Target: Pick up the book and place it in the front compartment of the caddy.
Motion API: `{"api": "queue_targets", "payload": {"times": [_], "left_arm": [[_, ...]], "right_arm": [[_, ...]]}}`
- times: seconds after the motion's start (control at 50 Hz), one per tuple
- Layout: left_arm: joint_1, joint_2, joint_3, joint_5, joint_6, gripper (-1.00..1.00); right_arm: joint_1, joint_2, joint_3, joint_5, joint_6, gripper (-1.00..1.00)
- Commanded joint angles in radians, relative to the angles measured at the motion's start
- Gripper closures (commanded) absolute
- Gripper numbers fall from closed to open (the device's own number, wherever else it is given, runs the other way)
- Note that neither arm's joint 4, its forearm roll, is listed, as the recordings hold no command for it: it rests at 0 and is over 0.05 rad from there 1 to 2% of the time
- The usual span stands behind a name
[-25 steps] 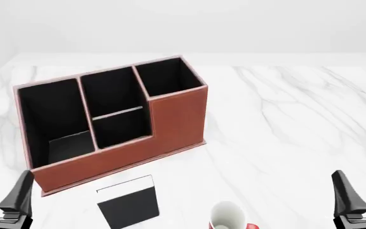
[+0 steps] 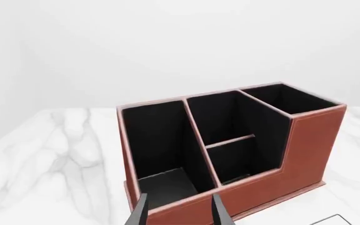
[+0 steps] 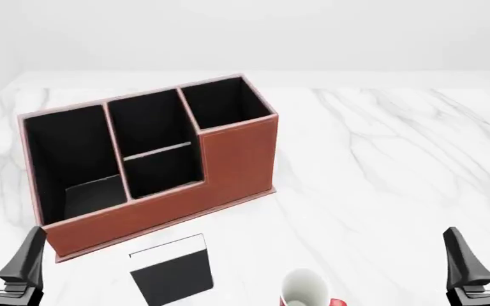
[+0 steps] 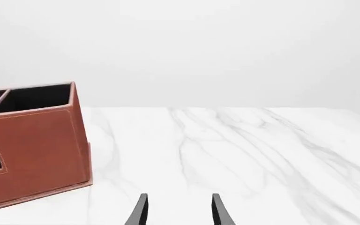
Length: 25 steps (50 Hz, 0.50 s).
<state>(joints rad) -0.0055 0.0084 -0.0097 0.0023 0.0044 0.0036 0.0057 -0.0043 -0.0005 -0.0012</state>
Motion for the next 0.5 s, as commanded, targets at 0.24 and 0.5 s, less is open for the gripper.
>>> {"api": "queue_targets", "payload": {"times": [0.24,0.5], "left_arm": [[0.027,-0.008,0.010,0.004,0.052,-1.00],[0.008,-0.008,0.009,0.022,0.008,-1.00]], "right_arm": [[0.002,0.000,-0.001,-0.001,-0.001,-1.00],[0.002,0.000,0.000,0.000,-0.001,-1.00]]}}
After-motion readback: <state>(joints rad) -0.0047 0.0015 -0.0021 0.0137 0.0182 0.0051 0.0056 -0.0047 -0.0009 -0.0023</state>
